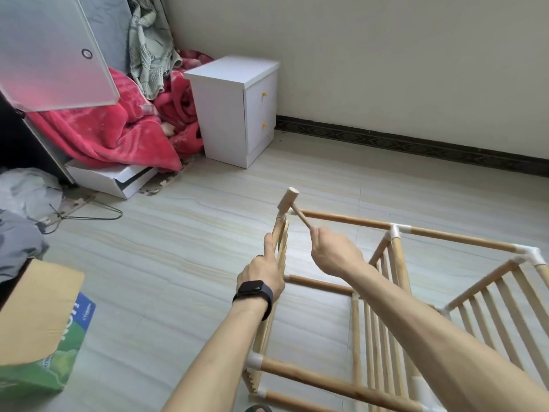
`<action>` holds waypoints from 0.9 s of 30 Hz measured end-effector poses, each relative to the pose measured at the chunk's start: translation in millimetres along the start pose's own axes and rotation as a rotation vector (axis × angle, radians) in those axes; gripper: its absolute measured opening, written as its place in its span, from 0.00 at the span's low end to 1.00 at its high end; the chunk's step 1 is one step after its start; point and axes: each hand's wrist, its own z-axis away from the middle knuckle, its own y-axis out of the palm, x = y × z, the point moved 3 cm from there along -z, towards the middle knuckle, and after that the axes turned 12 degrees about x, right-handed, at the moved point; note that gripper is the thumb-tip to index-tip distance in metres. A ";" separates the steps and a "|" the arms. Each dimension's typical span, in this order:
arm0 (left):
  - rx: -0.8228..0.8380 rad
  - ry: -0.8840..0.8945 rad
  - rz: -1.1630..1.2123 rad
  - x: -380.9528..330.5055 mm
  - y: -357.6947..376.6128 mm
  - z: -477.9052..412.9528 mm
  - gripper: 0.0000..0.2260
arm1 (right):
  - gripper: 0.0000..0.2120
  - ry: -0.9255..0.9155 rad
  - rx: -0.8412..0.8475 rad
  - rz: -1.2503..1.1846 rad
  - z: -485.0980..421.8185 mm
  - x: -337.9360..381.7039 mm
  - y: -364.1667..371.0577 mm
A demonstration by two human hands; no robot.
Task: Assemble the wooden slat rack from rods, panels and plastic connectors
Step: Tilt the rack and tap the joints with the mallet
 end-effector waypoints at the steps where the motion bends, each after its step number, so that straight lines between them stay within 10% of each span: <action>1: 0.002 0.002 -0.002 -0.3 0.2 -0.3 0.41 | 0.20 0.012 -0.022 -0.009 -4.4 -0.3 1.2; 4: -0.012 -0.004 -0.030 -0.2 0.6 -2.9 0.42 | 0.16 -0.141 -0.320 -0.191 0.8 6.1 -1.3; 8: -0.003 -0.011 -0.054 -1.9 0.3 -0.5 0.43 | 0.18 -0.005 -0.095 0.036 -4.5 1.5 7.4; 12: -0.011 -0.014 -0.068 -2.5 -0.4 2.9 0.44 | 0.15 -0.141 -0.367 -0.111 1.2 5.7 -2.5; 16: -0.021 -0.010 -0.078 -5.2 -2.7 6.0 0.44 | 0.20 0.052 0.001 0.105 -2.8 -6.0 1.2; 27: -0.011 -0.008 -0.050 -7.1 -6.4 8.3 0.43 | 0.05 -0.100 -0.082 -0.939 62.6 -47.6 -62.7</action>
